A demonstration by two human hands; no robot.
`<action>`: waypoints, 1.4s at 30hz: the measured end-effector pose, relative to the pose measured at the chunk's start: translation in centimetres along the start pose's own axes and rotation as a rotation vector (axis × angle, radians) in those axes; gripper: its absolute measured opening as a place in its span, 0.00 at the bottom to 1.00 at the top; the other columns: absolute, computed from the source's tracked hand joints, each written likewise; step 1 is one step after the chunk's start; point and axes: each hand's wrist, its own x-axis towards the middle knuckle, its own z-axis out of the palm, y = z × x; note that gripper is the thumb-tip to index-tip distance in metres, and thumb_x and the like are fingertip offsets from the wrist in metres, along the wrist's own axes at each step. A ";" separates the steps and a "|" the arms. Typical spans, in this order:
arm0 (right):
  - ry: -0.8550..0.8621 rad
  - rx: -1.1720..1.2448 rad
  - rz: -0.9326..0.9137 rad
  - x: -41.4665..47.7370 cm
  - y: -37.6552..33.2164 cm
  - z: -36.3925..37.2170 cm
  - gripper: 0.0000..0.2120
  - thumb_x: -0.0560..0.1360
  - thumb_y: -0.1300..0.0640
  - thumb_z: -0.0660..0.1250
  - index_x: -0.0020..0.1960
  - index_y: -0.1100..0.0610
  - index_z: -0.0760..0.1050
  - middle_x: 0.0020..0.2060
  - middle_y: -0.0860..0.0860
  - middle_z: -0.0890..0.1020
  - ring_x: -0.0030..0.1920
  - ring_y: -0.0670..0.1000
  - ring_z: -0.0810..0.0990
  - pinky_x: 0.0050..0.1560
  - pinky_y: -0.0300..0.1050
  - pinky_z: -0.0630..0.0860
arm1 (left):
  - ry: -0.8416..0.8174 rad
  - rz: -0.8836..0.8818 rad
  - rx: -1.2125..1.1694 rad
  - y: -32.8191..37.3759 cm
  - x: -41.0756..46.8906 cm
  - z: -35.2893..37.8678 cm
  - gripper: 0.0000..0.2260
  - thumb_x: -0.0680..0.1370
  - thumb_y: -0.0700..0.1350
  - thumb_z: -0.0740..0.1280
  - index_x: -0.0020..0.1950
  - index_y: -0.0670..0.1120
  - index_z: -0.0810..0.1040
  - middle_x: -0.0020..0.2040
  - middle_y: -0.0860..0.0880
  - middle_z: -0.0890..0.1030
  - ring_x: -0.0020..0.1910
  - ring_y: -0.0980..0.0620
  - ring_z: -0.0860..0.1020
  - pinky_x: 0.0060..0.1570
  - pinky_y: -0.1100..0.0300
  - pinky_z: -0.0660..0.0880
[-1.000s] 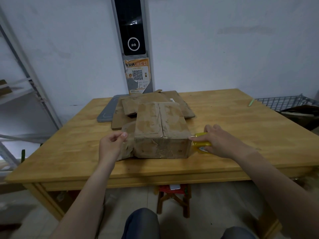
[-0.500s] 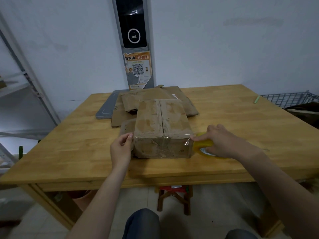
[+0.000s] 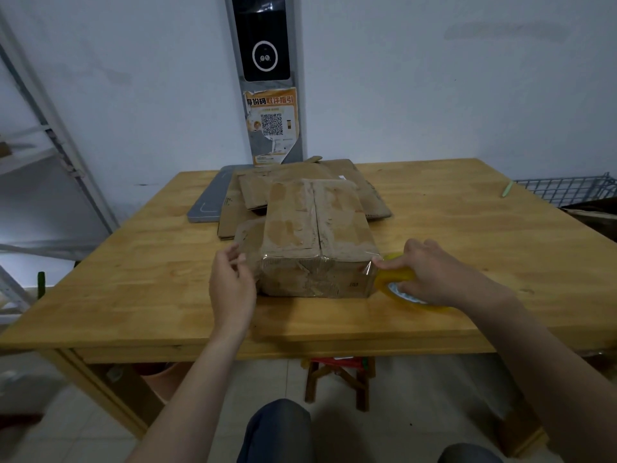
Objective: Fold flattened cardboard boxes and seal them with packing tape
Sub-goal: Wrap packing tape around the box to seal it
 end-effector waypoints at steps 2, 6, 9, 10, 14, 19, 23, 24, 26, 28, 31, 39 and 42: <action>0.003 0.000 -0.003 0.1 -0.3 0.1 0.30 0.80 0.50 0.68 0.75 0.29 0.60 0.51 0.47 0.65 0.53 0.49 0.62 0.52 0.46 0.66 | -0.011 0.211 0.089 1.4 -0.6 -0.3 0.15 0.85 0.46 0.60 0.72 0.47 0.73 0.64 0.52 0.78 0.64 0.54 0.75 0.63 0.53 0.74; -0.015 -0.004 -0.020 0.4 -1.0 0.0 0.30 0.80 0.49 0.68 0.75 0.29 0.59 0.53 0.47 0.65 0.55 0.49 0.63 0.56 0.48 0.69 | -0.296 0.590 0.361 4.4 -3.0 0.9 0.21 0.85 0.53 0.56 0.78 0.50 0.67 0.75 0.57 0.68 0.78 0.55 0.62 0.79 0.49 0.54; -0.020 -0.015 -0.042 0.7 -1.7 -0.2 0.30 0.81 0.48 0.67 0.76 0.29 0.58 0.53 0.47 0.65 0.55 0.49 0.62 0.57 0.48 0.69 | -0.497 0.774 0.619 4.6 -4.0 3.1 0.27 0.84 0.61 0.50 0.83 0.53 0.56 0.82 0.57 0.56 0.81 0.58 0.49 0.81 0.46 0.43; -0.016 -0.021 -0.045 0.8 -1.9 -0.1 0.29 0.81 0.48 0.67 0.76 0.29 0.59 0.53 0.47 0.65 0.54 0.49 0.62 0.57 0.48 0.69 | -0.546 0.777 0.655 4.2 -3.9 3.6 0.28 0.85 0.62 0.49 0.83 0.53 0.54 0.82 0.57 0.54 0.82 0.59 0.46 0.81 0.45 0.43; -0.013 0.019 -0.027 1.0 -2.2 -0.1 0.28 0.80 0.47 0.68 0.74 0.28 0.61 0.51 0.47 0.64 0.55 0.50 0.62 0.57 0.49 0.70 | -0.534 0.701 0.742 3.0 -3.1 3.8 0.29 0.85 0.62 0.49 0.84 0.54 0.51 0.83 0.57 0.52 0.81 0.61 0.45 0.81 0.48 0.42; -0.039 0.039 -0.010 1.4 -2.7 -0.2 0.27 0.80 0.46 0.68 0.73 0.27 0.62 0.52 0.46 0.63 0.63 0.56 0.66 0.59 0.51 0.71 | -0.495 0.568 0.783 1.7 -1.5 0.5 0.34 0.81 0.66 0.39 0.84 0.51 0.49 0.83 0.54 0.50 0.81 0.59 0.45 0.81 0.52 0.41; -0.029 0.046 -0.002 1.5 -2.8 0.0 0.28 0.80 0.47 0.68 0.73 0.27 0.62 0.54 0.48 0.66 0.64 0.56 0.66 0.59 0.51 0.71 | -0.492 0.480 0.826 0.6 -0.2 -1.7 0.35 0.81 0.67 0.40 0.84 0.49 0.48 0.84 0.53 0.46 0.81 0.59 0.42 0.80 0.53 0.40; -0.027 0.044 -0.002 1.5 -2.9 0.0 0.28 0.80 0.47 0.68 0.73 0.28 0.62 0.54 0.47 0.66 0.64 0.56 0.66 0.59 0.51 0.71 | -0.494 0.473 0.830 0.5 -0.1 -1.8 0.35 0.82 0.66 0.41 0.84 0.49 0.48 0.84 0.53 0.45 0.81 0.58 0.41 0.80 0.52 0.40; -0.026 0.041 0.002 1.4 -3.0 0.1 0.28 0.80 0.47 0.68 0.74 0.28 0.61 0.53 0.46 0.64 0.64 0.56 0.66 0.59 0.51 0.71 | -0.508 0.443 0.824 0.4 0.1 -1.8 0.35 0.82 0.66 0.42 0.84 0.47 0.47 0.84 0.52 0.43 0.81 0.57 0.40 0.80 0.52 0.41; -0.017 0.033 0.001 1.3 -3.2 0.2 0.28 0.80 0.47 0.68 0.74 0.28 0.61 0.53 0.47 0.64 0.64 0.56 0.66 0.59 0.51 0.71 | -0.516 0.387 0.801 0.7 0.2 -1.7 0.36 0.82 0.66 0.43 0.84 0.45 0.46 0.84 0.49 0.42 0.82 0.53 0.42 0.80 0.52 0.43; -0.008 0.014 0.004 1.4 -3.3 0.3 0.28 0.80 0.47 0.67 0.75 0.29 0.61 0.58 0.49 0.68 0.64 0.56 0.67 0.59 0.50 0.72 | -0.525 0.289 0.691 1.1 0.2 -1.3 0.36 0.83 0.65 0.48 0.84 0.44 0.47 0.84 0.48 0.41 0.83 0.50 0.46 0.79 0.53 0.49; 0.018 0.006 -0.012 1.3 -3.3 0.6 0.29 0.80 0.46 0.68 0.75 0.30 0.61 0.53 0.48 0.66 0.57 0.53 0.67 0.55 0.48 0.71 | -0.496 0.262 0.738 1.0 0.0 0.1 0.37 0.83 0.68 0.45 0.84 0.45 0.46 0.84 0.47 0.41 0.83 0.43 0.43 0.80 0.43 0.48; 0.025 0.013 -0.022 1.3 -3.2 0.7 0.28 0.80 0.46 0.68 0.75 0.30 0.61 0.51 0.48 0.65 0.54 0.51 0.65 0.54 0.48 0.71 | -0.385 0.441 0.963 1.6 -0.3 0.8 0.41 0.79 0.70 0.34 0.84 0.45 0.49 0.84 0.45 0.47 0.82 0.43 0.37 0.78 0.38 0.40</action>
